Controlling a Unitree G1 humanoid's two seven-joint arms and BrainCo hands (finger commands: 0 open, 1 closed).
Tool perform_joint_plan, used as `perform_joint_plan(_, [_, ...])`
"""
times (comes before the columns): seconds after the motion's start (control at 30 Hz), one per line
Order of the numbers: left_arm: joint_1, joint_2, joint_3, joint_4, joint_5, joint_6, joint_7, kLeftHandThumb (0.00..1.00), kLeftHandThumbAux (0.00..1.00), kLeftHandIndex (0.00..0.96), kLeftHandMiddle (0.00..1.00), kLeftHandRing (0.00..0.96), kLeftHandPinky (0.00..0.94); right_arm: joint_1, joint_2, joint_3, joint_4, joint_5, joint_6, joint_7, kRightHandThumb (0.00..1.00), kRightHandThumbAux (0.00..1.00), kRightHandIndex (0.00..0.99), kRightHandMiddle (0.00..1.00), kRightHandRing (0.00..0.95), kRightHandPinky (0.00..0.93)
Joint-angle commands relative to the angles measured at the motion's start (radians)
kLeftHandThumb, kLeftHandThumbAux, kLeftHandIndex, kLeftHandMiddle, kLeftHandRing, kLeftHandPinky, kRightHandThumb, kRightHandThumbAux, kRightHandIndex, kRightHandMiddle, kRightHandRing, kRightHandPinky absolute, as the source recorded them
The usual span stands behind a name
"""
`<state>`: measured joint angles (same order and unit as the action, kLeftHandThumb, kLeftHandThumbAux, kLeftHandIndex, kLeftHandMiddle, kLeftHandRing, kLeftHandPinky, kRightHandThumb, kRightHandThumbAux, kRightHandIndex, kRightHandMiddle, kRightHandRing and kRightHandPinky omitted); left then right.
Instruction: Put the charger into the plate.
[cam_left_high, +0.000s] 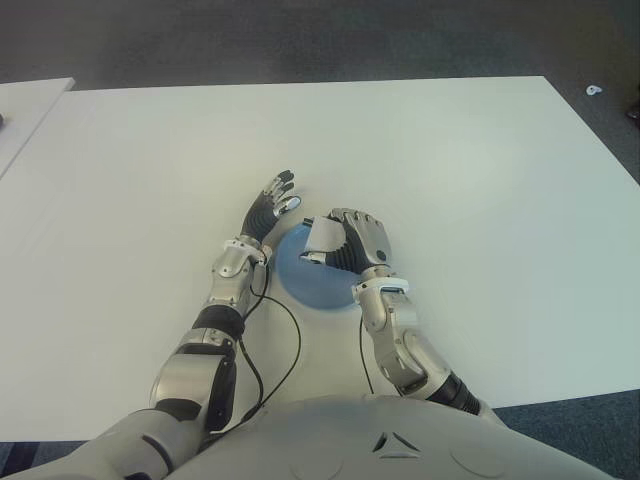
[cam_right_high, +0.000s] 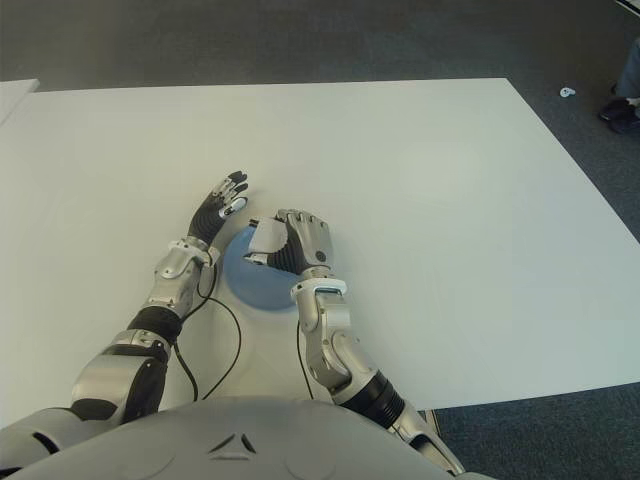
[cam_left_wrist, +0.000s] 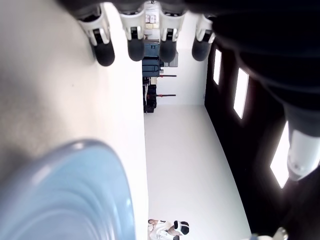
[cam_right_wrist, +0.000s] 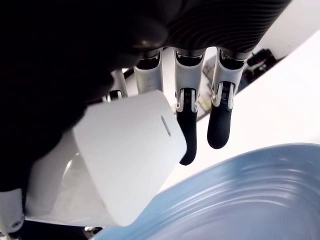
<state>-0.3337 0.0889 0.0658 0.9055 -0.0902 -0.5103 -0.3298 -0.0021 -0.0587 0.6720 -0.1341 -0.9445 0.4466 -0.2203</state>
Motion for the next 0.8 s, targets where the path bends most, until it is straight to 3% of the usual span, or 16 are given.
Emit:
perform_joint_plan(0.03, [0.025,0.011,-0.001,0.036,0.002,0.038,-0.027,0.024,0.492,0.0,0.0,0.0,0.0,0.012,0.014,0.014,0.029,-0.01,-0.037,-0.032,0.481,0.33,0.221,0.279,0.294,0.313])
perform_joint_plan(0.2, [0.019,0.011,0.004,0.045,-0.004,0.04,-0.024,0.027,0.49,0.0,0.0,0.0,0.0,0.012,0.01,0.01,0.037,-0.006,-0.059,-0.035,0.435,0.307,0.104,0.097,0.088,0.115])
perform_joint_plan(0.37, [0.018,0.005,0.011,0.05,0.006,0.024,0.022,0.028,0.495,0.0,0.0,0.0,0.0,0.015,0.006,0.007,0.038,-0.002,-0.078,-0.032,0.41,0.304,0.046,0.027,0.016,0.025])
perform_joint_plan(0.57, [0.022,-0.007,0.014,0.067,0.039,-0.055,0.127,0.034,0.517,0.0,0.0,0.0,0.019,0.014,-0.004,0.003,0.068,-0.002,-0.125,-0.072,0.357,0.243,0.005,0.002,0.001,0.002])
perform_joint_plan(0.8, [0.016,-0.022,0.024,0.094,0.04,-0.104,0.181,0.066,0.543,0.0,0.0,0.0,0.028,0.006,-0.013,-0.016,0.118,0.008,-0.232,-0.192,0.32,0.158,0.0,0.0,0.0,0.0])
